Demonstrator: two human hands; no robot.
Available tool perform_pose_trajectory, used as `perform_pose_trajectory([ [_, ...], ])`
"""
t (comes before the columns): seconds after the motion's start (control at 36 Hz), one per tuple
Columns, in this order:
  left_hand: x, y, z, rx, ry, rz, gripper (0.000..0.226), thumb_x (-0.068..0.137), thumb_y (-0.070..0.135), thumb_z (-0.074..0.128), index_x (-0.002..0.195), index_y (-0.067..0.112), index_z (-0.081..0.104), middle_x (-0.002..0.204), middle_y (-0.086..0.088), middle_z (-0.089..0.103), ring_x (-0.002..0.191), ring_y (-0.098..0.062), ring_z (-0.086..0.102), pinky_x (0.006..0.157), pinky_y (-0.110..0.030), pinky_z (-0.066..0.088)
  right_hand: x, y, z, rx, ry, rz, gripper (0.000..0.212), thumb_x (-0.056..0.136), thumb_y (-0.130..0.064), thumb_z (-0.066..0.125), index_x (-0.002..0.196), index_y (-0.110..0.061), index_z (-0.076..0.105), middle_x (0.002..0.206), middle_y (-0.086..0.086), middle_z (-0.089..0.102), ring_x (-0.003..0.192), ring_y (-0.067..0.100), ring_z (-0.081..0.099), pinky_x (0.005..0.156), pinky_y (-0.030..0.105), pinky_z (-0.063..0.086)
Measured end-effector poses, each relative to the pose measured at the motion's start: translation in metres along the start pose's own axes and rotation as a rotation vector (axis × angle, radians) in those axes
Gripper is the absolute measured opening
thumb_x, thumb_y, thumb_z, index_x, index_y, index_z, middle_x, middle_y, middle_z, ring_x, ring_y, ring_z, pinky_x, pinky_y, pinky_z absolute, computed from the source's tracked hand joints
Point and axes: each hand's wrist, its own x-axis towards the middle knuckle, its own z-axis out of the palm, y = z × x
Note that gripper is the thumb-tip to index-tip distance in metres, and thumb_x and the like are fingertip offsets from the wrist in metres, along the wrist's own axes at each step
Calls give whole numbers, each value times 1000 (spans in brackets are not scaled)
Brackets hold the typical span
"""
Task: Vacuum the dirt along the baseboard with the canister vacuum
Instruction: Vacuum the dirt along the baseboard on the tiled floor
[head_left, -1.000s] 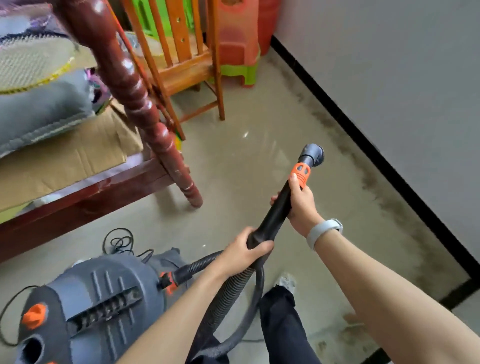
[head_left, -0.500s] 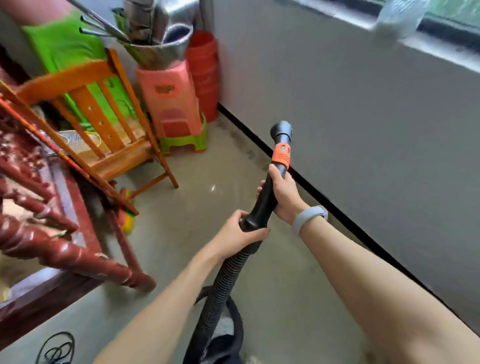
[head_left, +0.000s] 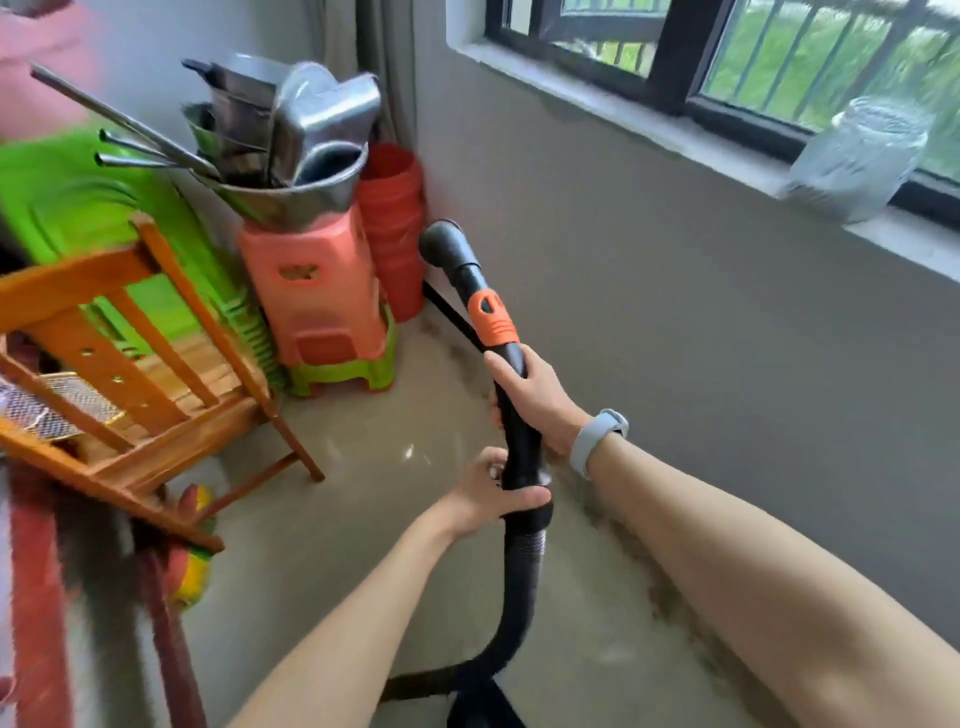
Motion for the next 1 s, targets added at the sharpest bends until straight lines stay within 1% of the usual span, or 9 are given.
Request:
perform_pose_trajectory([
  [0.06,35,11,-10,-34,28,-14,47,69,19,84,102,11,51,98,-8,63,81,-12,62,74,-29,55,38,-7,-8,-121,-22,-61,15,97,-26,56,85,-22,46,64,2,49,44,11,50,44,23,44],
  [0.11,65,21,-23,-41,27,-25,33,81,12,77,100,14,51,93,-2,63,76,-6,60,68,-21,52,70,-13,-15,-173,-38,-85,15,96,-24,56,85,-22,47,62,1,50,40,8,50,43,22,42],
  [0.31,162,46,-68,-49,-3,-82,31,83,15,75,106,22,54,102,6,65,82,0,61,66,-12,50,190,-13,-30,-157,63,-85,13,93,-30,60,86,-27,49,70,0,55,56,16,51,57,30,43],
  [0.39,213,60,-83,-72,-26,-97,42,81,22,78,114,27,51,117,2,65,97,-3,63,78,-17,51,250,-10,-41,-171,47,-79,14,92,-30,61,85,-26,49,67,-2,56,53,13,51,57,30,43],
  [0.5,289,76,-99,-118,-12,-86,56,64,32,77,115,26,53,115,3,66,107,-7,62,92,-23,51,339,-11,-45,-109,15,-64,16,92,-31,60,81,-25,49,70,3,56,55,17,50,57,31,43],
  [0.58,353,87,-115,-155,69,-84,61,64,30,77,121,18,57,118,-1,67,106,-9,63,87,-18,50,410,-7,-39,-3,12,-8,22,92,-31,59,77,-21,47,70,7,53,59,21,49,56,32,44],
  [0.72,439,89,-155,-162,140,-113,33,80,12,77,106,23,61,103,5,69,91,-5,64,73,-7,49,511,18,-32,63,12,123,22,93,-34,58,82,-19,47,76,13,51,64,24,49,60,37,44],
  [0.86,486,72,-192,-94,160,-167,54,79,19,78,127,19,53,110,10,63,96,2,59,72,-5,46,571,47,-15,91,-21,269,34,81,-53,61,87,-22,51,80,12,50,71,26,50,67,42,45],
  [1.0,513,52,-230,-68,174,-226,53,78,14,80,123,14,53,114,4,64,105,-9,60,74,-3,45,609,64,7,180,-40,344,25,95,-34,57,84,-13,48,74,11,51,62,23,54,64,37,47],
])
